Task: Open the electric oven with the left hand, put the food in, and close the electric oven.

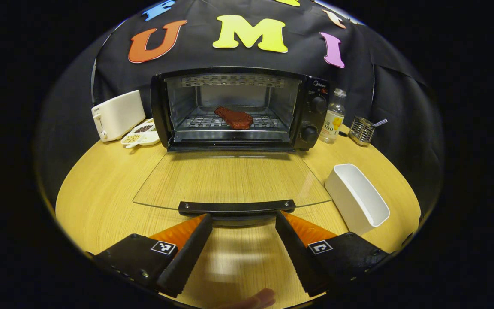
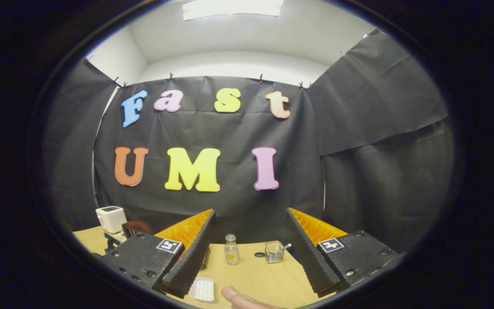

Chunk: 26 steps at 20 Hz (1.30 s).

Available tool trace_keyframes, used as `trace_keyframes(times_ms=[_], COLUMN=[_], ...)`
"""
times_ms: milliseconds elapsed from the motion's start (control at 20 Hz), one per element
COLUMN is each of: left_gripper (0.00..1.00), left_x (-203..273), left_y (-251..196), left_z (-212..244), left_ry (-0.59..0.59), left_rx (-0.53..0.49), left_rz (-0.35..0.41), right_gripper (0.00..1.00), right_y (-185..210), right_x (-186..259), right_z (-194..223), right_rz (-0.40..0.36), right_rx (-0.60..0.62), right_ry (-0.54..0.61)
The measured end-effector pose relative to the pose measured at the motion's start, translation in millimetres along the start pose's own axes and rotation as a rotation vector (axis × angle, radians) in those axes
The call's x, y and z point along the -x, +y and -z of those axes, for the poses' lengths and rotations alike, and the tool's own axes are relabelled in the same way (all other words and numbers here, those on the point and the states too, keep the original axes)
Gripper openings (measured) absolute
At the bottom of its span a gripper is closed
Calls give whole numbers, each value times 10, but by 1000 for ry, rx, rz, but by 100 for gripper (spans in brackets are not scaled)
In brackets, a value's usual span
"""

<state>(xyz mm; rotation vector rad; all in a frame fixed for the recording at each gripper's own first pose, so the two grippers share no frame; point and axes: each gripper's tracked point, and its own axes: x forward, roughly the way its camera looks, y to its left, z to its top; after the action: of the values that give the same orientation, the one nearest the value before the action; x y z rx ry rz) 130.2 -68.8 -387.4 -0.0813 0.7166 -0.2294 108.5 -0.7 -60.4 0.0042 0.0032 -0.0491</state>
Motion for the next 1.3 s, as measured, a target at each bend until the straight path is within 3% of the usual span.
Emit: trace_keyframes(times_ms=[250,350,500,650,700,750,950,1050,1150,1300], left_gripper=[95,96,95,95,84,95,97,98,98,98], left_x=[32,53,123,193,225,244,287,278,220,100], left_y=[5,7,-10,0,-6,11,57,76,109,120], left_z=[-71,-110,-194,-386,-484,-596,-976,-1120,-1235,-1447], left_ry=[11,6,-10,-53,-80,-111,-200,-229,-241,-264], left_rx=[38,45,22,-9,-19,-34,-71,-51,-35,-2], left_rz=[17,5,-24,-51,-60,-70,-84,-77,-67,-48], right_gripper=[96,100,96,100,100,100,96,100,96,100], right_y=[-51,-88,-105,-153,-178,-192,-263,-287,-332,-405], right_x=[-73,-116,-175,-218,-227,-229,-247,-233,-225,-177], right_z=[166,203,304,388,413,440,479,491,512,515], right_rz=[-4,0,-4,-3,-3,-2,13,12,18,34], right_rx=[-19,-25,-34,-40,-41,-43,-36,-29,-28,-30], right_ry=[30,36,55,70,76,82,91,93,101,117])
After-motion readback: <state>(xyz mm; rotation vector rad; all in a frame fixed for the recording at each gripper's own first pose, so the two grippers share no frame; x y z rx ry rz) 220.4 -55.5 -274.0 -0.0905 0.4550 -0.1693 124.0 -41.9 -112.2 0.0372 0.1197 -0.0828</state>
